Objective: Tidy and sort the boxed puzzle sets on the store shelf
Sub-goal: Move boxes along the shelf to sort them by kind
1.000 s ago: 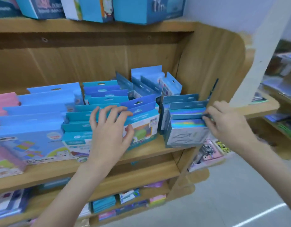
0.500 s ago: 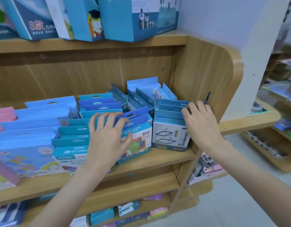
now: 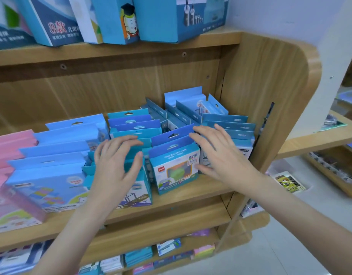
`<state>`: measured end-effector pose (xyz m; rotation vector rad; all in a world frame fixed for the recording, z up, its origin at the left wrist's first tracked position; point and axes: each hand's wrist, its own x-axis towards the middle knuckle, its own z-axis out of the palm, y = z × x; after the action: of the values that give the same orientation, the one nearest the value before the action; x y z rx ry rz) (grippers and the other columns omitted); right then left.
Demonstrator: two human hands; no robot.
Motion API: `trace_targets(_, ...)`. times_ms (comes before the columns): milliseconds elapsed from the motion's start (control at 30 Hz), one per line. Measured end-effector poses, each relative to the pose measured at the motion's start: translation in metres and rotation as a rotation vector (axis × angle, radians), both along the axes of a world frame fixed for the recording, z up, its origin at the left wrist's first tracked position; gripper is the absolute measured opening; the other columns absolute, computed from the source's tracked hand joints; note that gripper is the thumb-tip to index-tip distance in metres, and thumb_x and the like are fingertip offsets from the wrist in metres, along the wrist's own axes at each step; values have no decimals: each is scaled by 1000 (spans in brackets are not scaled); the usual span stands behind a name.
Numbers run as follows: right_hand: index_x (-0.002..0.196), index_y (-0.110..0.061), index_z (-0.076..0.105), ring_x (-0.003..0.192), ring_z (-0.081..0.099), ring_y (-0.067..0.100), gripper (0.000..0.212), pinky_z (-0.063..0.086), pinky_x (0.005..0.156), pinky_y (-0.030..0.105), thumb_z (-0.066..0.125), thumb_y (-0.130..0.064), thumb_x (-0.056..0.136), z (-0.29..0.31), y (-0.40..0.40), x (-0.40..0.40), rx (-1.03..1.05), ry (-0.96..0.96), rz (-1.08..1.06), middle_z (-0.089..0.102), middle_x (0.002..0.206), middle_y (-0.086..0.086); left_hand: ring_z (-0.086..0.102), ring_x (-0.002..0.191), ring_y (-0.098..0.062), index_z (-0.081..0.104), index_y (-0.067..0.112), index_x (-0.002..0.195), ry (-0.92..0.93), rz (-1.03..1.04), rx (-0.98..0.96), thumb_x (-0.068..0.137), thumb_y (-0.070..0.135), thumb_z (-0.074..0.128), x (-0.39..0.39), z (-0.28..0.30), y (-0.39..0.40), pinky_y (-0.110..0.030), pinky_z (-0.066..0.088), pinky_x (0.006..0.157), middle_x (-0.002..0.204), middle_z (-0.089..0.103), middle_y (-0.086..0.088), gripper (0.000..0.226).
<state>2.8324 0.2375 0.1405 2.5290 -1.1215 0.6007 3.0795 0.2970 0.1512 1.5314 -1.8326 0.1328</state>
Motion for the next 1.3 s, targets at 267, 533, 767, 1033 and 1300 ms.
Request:
trace_targets(267,136,-7,38,139,24,24,76,0,116,38,65,-47,78,20,-22,41,195,-113,60,38,142,9,45,111,-14,61,16,107,-36,-16,-7,87,41,41,29,2,6,-44,27,101,119,57,1,38)
trace_targets(533,111,-11,60,117,44,21,34,27,93,21,60,-32,85,47,-57,6,313,-399,-149,49,119,8,48,105,-15,60,19,107,-69,-126,39,85,45,37,18,20,-27,-34,24,97,113,59,5,41)
trace_targets(767,74,-10,65,105,45,23,35,41,88,39,66,-45,79,59,-97,44,461,-150,-191,55,103,6,24,130,-7,27,31,140,-417,-112,341,54,83,18,-13,22,-41,-36,-1,111,137,38,17,102)
trace_targets(1033,90,-7,62,111,43,29,14,35,91,39,59,-20,89,61,-118,40,356,-273,-304,49,115,12,33,109,-2,42,30,129,-284,-320,279,65,60,60,-8,16,-44,-20,8,101,120,52,13,73)
trace_targets(1300,90,-16,59,71,62,25,5,54,67,41,54,-17,91,63,-121,30,401,-548,-250,65,95,7,37,114,2,37,35,127,-314,-303,340,70,54,66,-11,20,-48,-19,-1,108,119,44,21,66)
